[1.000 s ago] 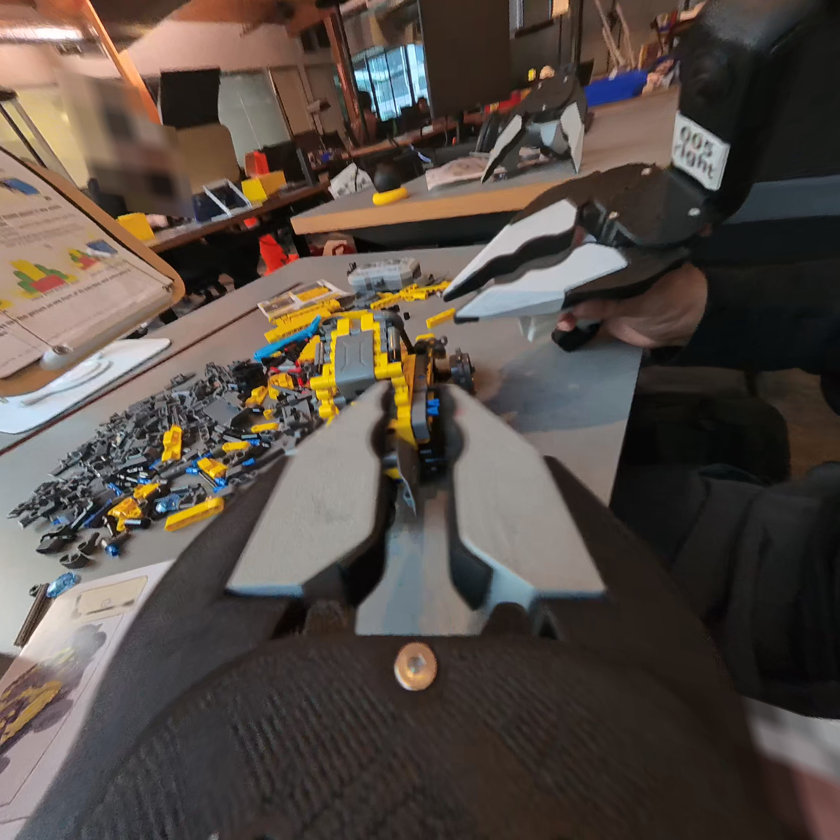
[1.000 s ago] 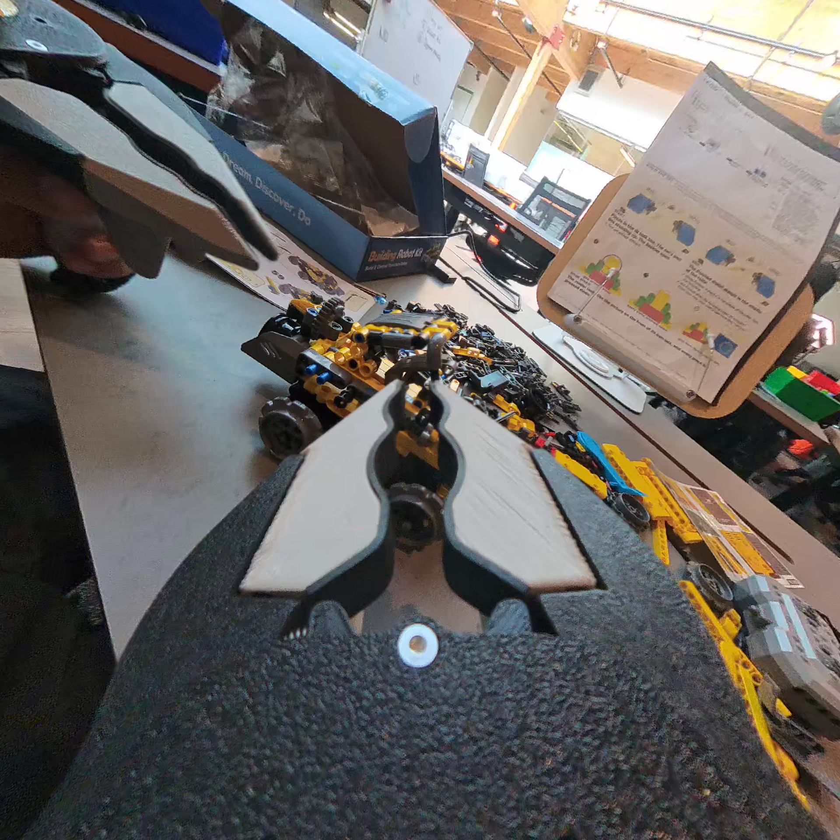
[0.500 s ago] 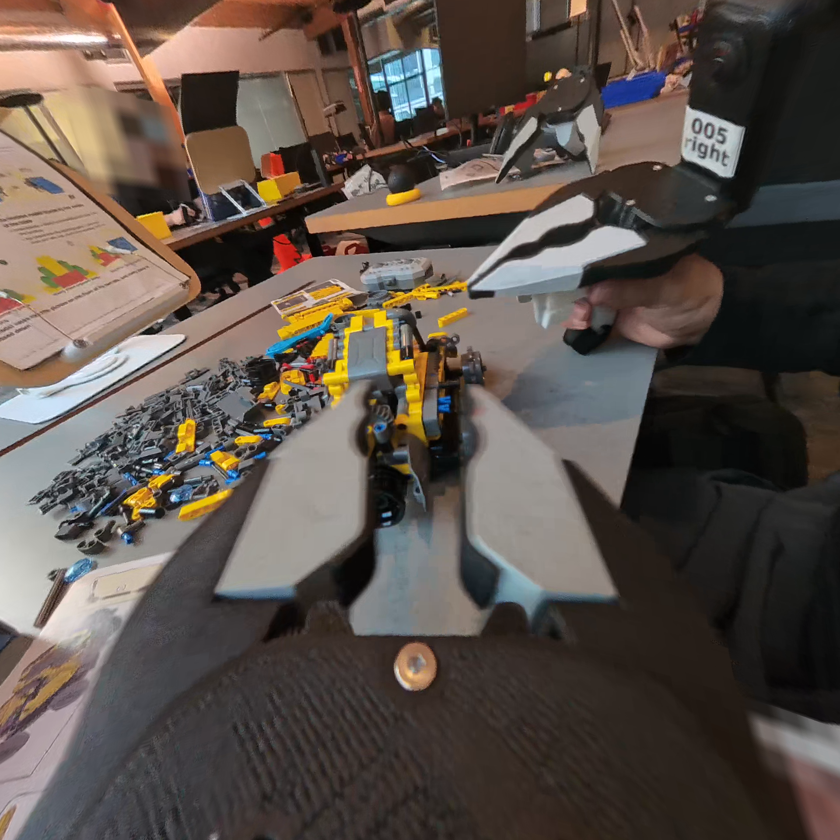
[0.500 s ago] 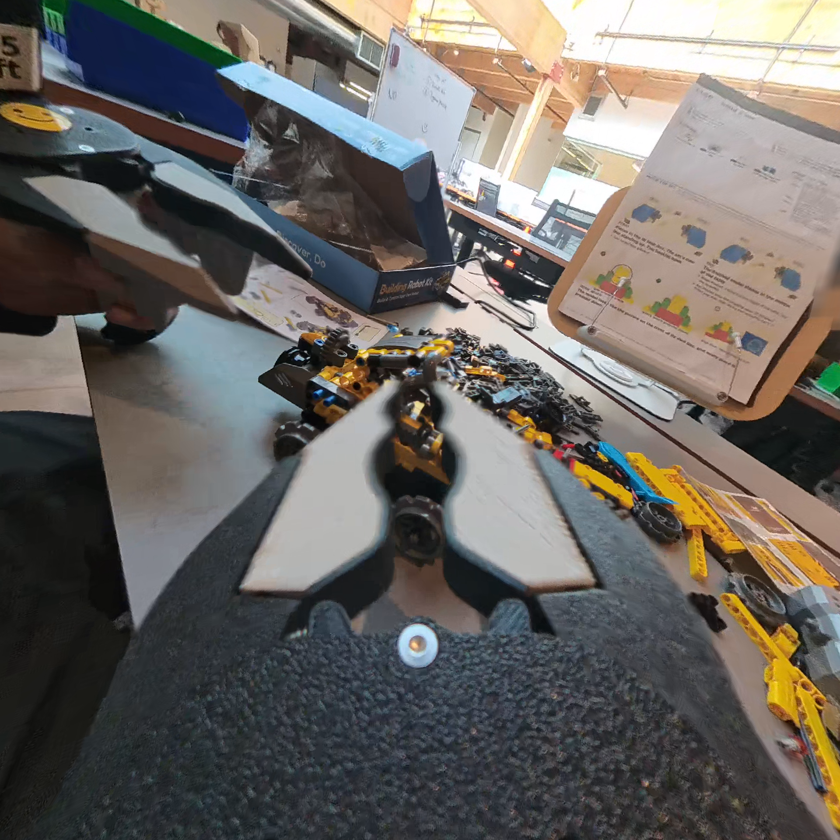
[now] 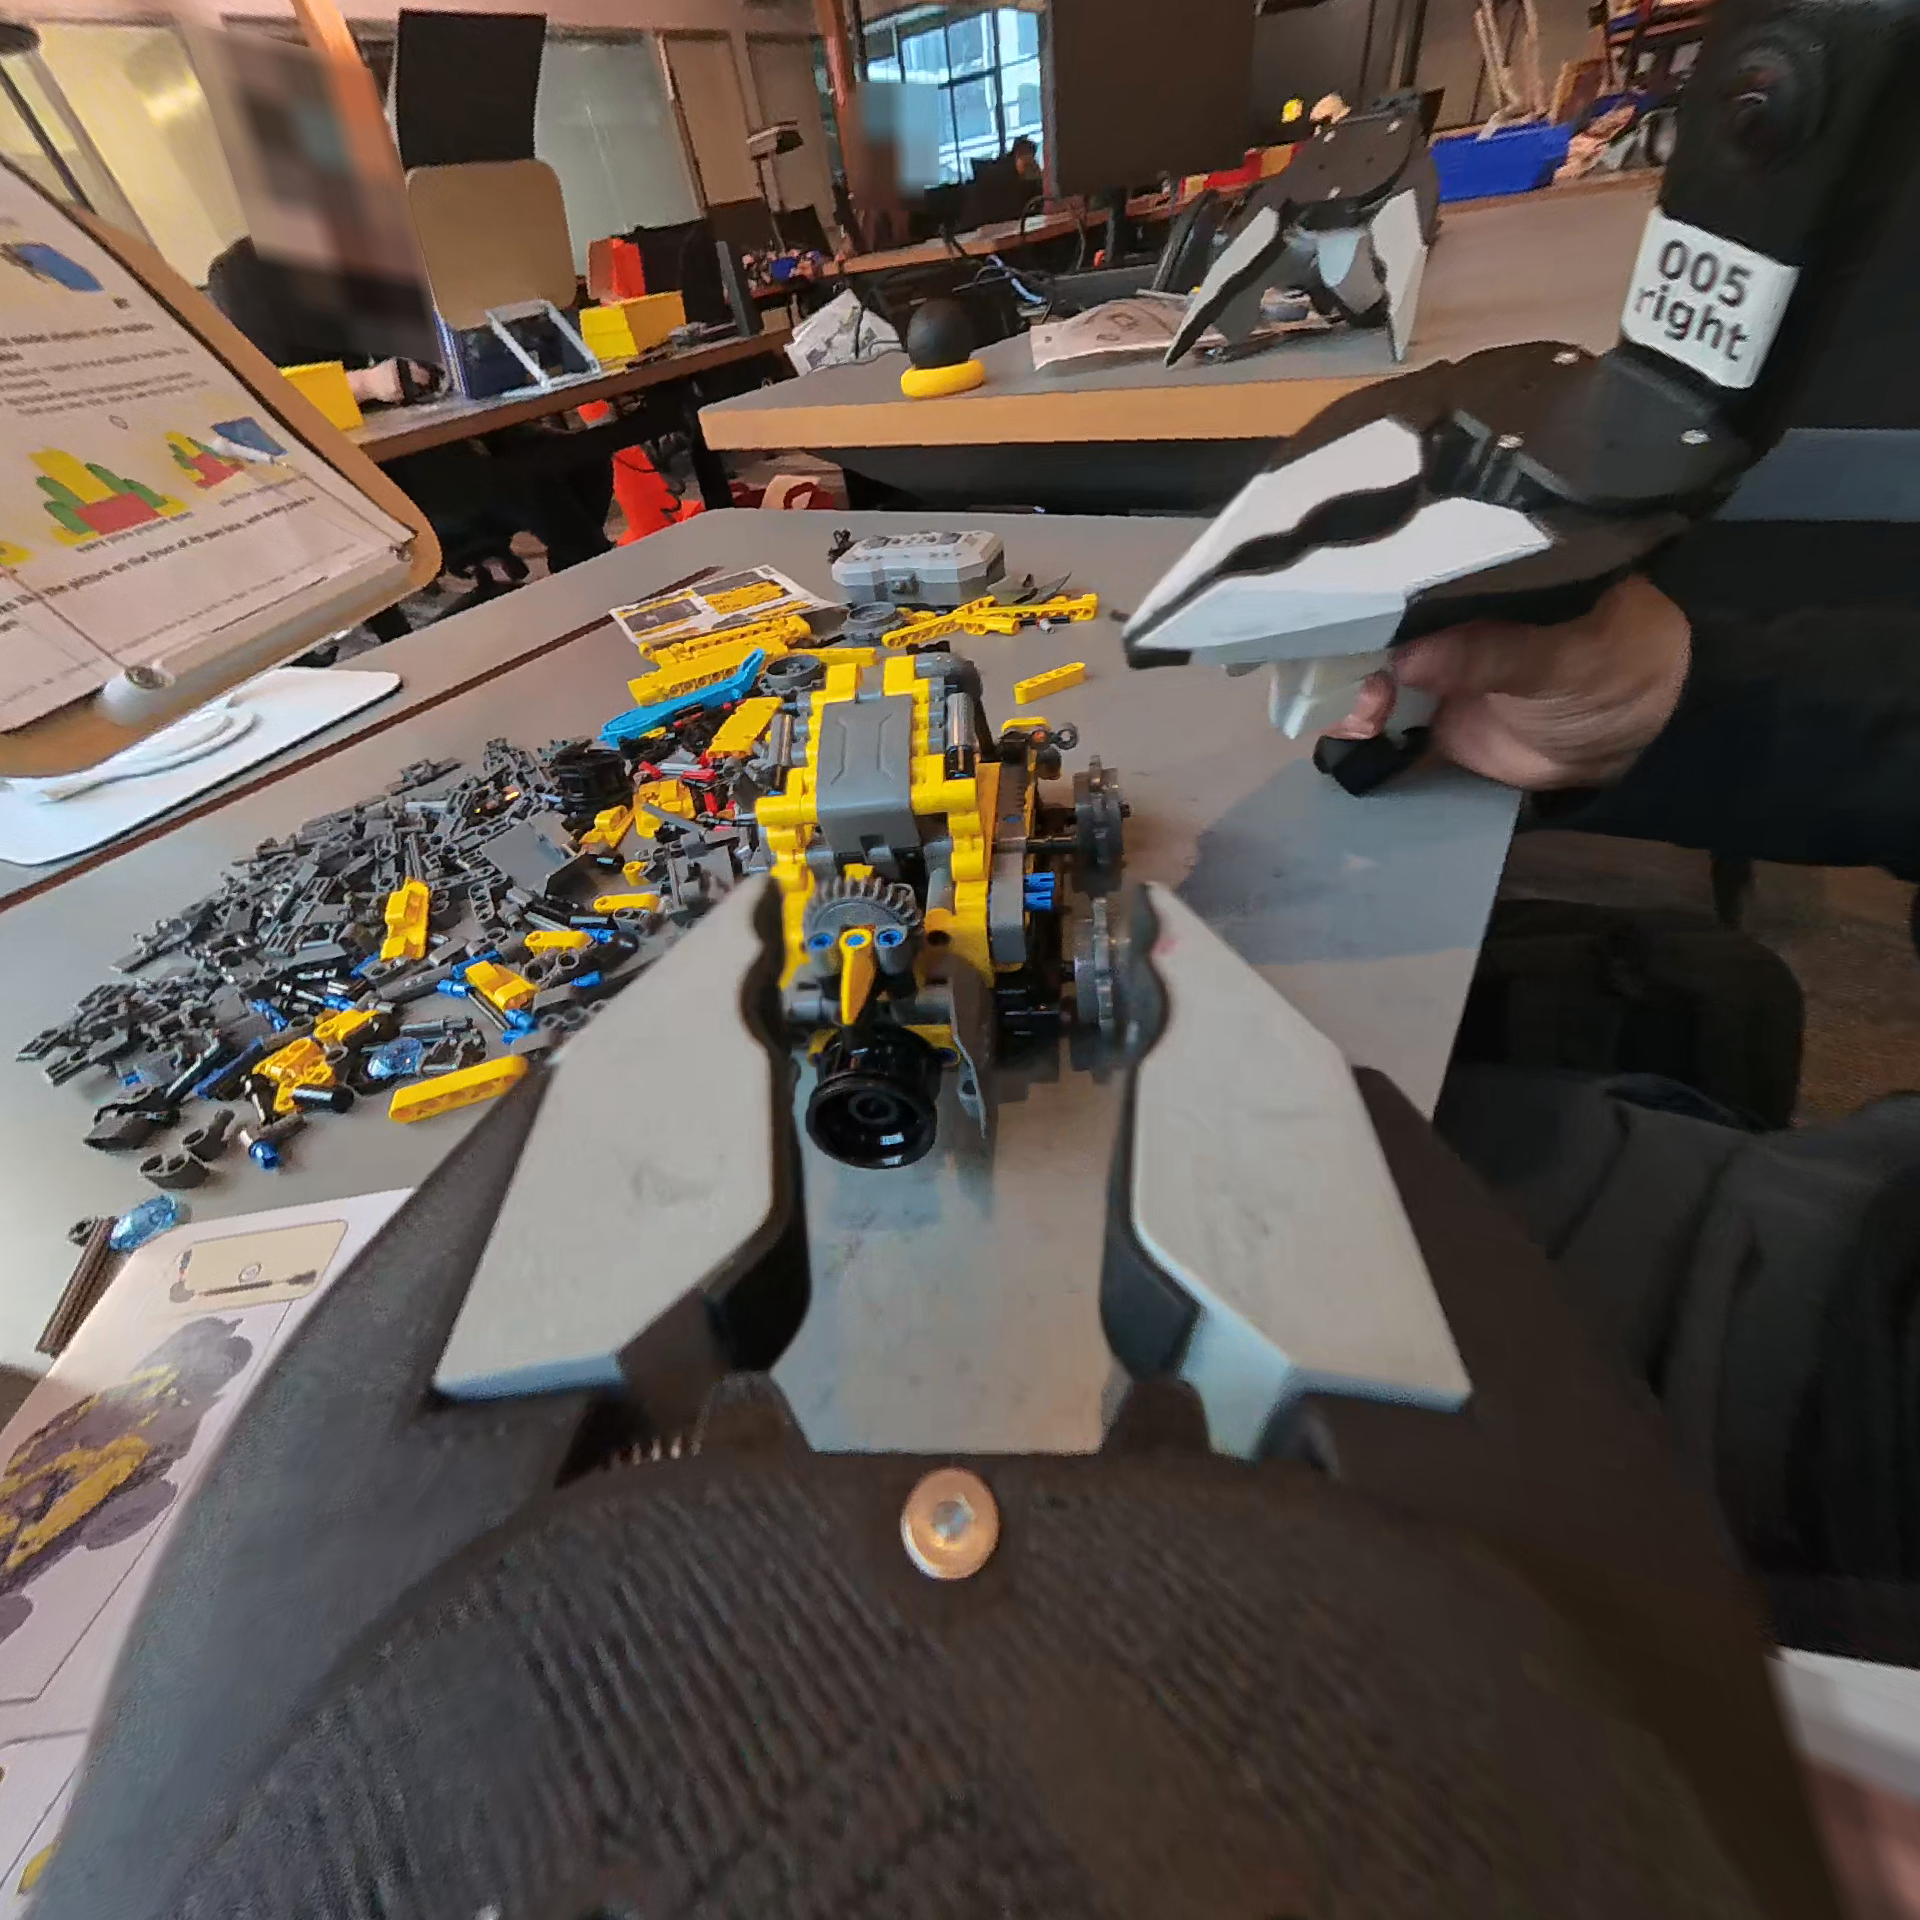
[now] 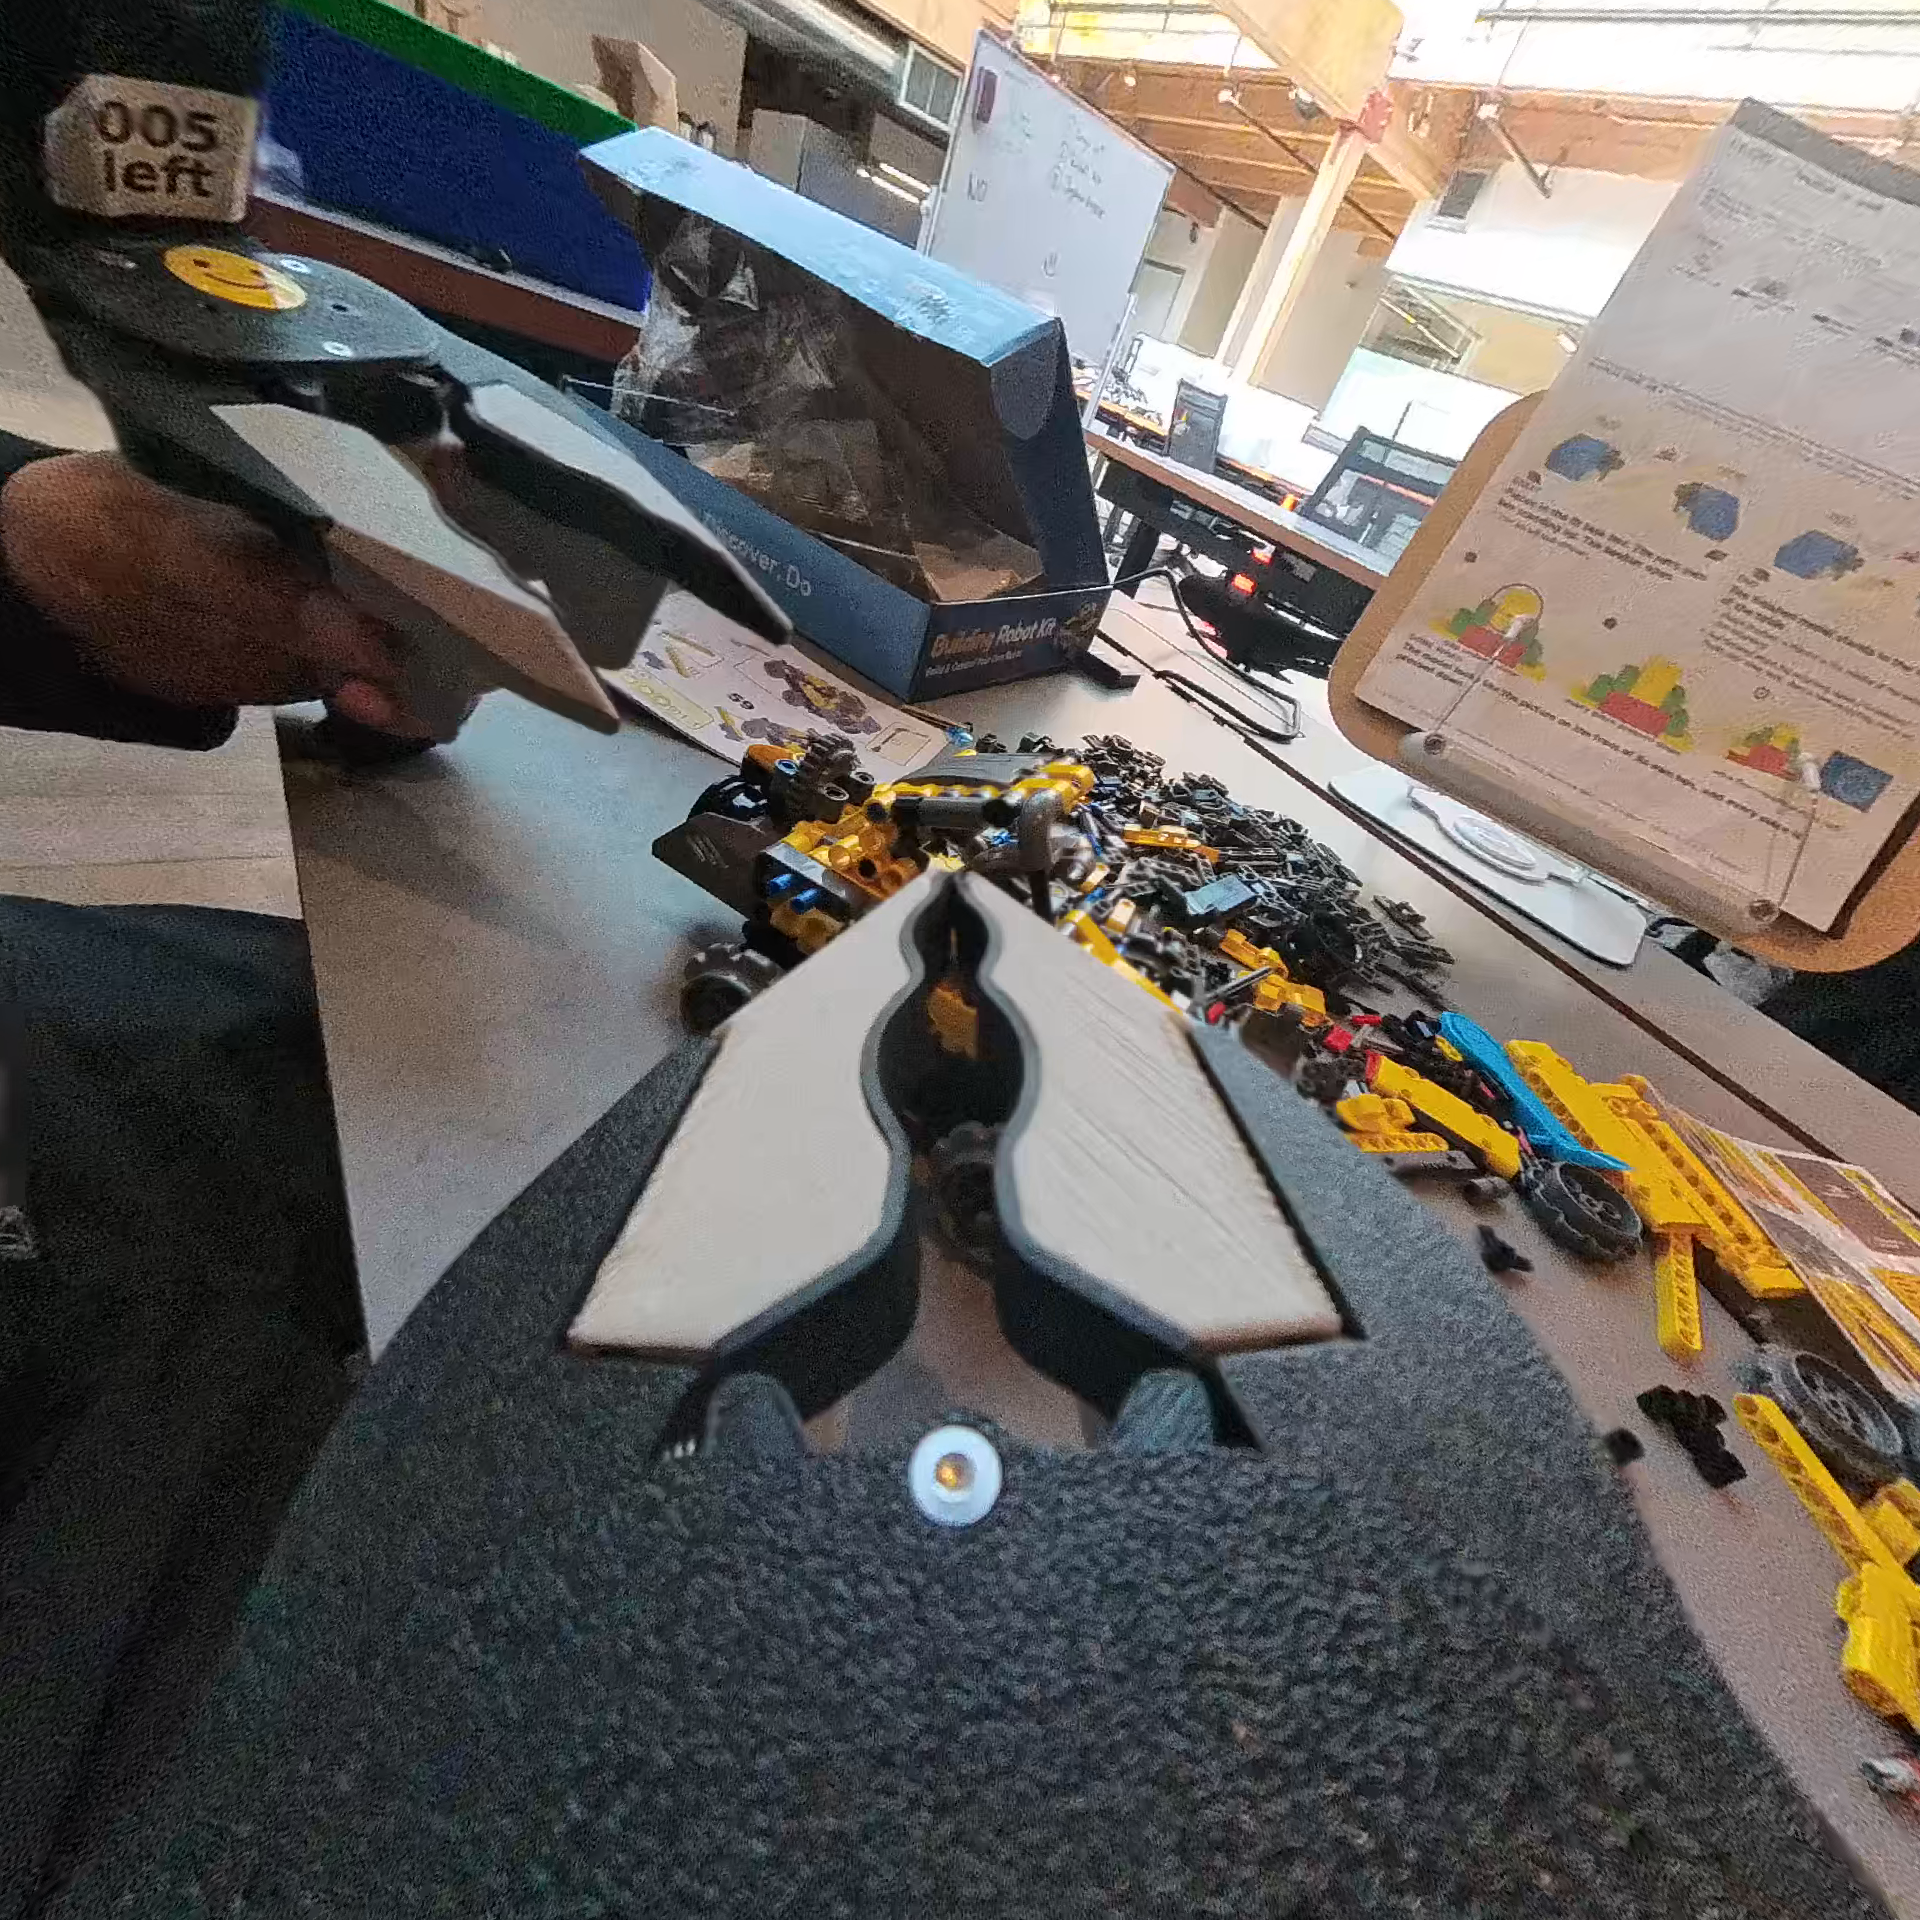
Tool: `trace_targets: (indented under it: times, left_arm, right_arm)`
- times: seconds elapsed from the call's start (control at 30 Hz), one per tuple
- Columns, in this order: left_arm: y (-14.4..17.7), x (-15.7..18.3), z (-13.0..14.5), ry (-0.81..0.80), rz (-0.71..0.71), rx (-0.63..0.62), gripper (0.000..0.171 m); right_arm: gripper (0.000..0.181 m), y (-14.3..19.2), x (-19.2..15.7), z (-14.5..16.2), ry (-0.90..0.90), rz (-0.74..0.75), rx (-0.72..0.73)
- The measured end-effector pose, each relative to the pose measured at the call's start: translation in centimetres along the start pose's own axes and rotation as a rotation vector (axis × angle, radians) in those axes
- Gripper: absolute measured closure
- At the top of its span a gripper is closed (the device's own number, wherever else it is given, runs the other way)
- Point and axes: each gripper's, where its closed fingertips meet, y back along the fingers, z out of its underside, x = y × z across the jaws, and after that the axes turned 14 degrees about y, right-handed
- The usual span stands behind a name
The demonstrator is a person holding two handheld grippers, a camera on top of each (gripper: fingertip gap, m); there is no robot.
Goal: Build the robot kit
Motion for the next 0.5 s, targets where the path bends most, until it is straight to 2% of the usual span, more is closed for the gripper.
trace_targets:
  times: [0.07, 0.1, 0.13, 0.2, 0.23, 0.33, 0.4, 0.43, 0.47, 0.5]
  left_arm:
    - [-0.2, -0.2, 0.2, 0.016, -0.003, -0.017, 0.088]
    - [-0.2, -0.2, 0.3, 0.02, -0.004, -0.027, 0.083]
    - [-0.3, -0.2, 0.4, 0.022, 0.001, -0.036, 0.081]
    - [-0.4, -0.3, 0.4, 0.037, 0.0, -0.037, 0.077]
    - [-0.5, -0.3, 0.3, 0.048, 0.002, -0.035, 0.077]
    - [-1.0, -0.8, 0.1, 0.035, -0.031, -0.031, 0.075]
    - [-1.8, -1.4, 0.7, 0.013, -0.074, -0.082, 0.075]
    - [-2.4, -1.5, 1.1, 0.012, -0.078, -0.12, 0.076]
    - [-3.0, -1.4, 1.5, 0.018, -0.075, -0.154, 0.08]
    - [-3.6, -1.3, 1.9, 0.029, -0.066, -0.187, 0.083]
  right_arm:
    - [0.181, -0.2, -0.2, 0.3, 0.027, 0.005, -0.033]
    - [0.181, -0.3, -0.3, 0.4, 0.052, 0.016, -0.039]
    - [0.181, -0.3, -0.3, 0.4, 0.07, 0.03, -0.043]
    - [0.166, -0.5, -0.7, 0.4, 0.068, 0.002, -0.043]
    - [0.181, -0.6, -0.8, 0.4, 0.058, -0.016, -0.044]
    - [0.181, -0.5, -0.5, 0.5, 0.058, 0.005, -0.045]
    - [0.181, -0.4, -0.3, 0.5, 0.043, 0.012, -0.043]
    - [0.174, -0.5, -0.6, 0.4, 0.037, -0.017, -0.037]
    - [0.152, -0.5, -0.7, 0.5, 0.033, -0.03, -0.039]
    - [0.142, -0.6, -0.9, 0.6, 0.037, -0.037, -0.046]
